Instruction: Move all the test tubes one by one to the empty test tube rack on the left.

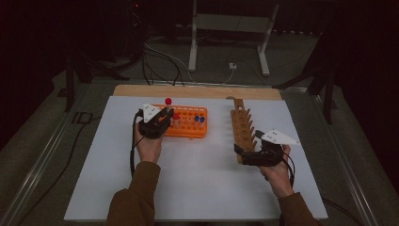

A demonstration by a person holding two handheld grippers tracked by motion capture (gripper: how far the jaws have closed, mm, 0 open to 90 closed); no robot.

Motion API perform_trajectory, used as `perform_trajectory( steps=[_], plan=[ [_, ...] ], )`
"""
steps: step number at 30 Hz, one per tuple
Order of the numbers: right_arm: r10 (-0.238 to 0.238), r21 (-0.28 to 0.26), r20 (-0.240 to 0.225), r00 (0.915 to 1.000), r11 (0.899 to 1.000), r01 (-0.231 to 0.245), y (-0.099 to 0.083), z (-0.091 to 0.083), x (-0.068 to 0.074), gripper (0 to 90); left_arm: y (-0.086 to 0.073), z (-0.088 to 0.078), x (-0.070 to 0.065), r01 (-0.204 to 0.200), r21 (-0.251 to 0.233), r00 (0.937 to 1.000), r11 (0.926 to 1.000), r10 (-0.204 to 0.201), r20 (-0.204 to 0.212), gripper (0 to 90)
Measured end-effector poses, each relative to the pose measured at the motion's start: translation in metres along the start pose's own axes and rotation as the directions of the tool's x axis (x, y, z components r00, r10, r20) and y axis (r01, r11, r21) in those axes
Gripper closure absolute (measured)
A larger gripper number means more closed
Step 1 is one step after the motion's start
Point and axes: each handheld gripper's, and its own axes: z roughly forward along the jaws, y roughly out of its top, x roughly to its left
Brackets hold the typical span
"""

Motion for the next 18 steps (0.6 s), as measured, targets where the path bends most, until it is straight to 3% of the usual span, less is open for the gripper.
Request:
perform_trajectory(
  steps=[5, 11, 18],
  plan=[
    [0.01, -0.004, -0.005, 0.9999, 1.0, -0.01, 0.0, 0.001, -0.001, 0.1, -0.006, 0.009, 0.004, -0.002, 0.027, 0.9998, 0.9996, 0.002, -0.02, 75.2],
    [0.015, -0.001, -0.009, 0.9998, 1.0, -0.015, -0.003, 0.002, -0.001, 0.1, -0.012, 0.018, 0.008, 0.028, 0.045, 0.9993, 0.9986, -0.027, -0.027, 75.1],
    [0.019, 0.013, -0.011, 0.9998, 1.0, -0.019, -0.007, 0.005, -0.003, 0.1, -0.023, 0.022, 0.007, 0.018, 0.081, 0.9995, 0.9965, -0.016, -0.028, 75.2]
  ],
)
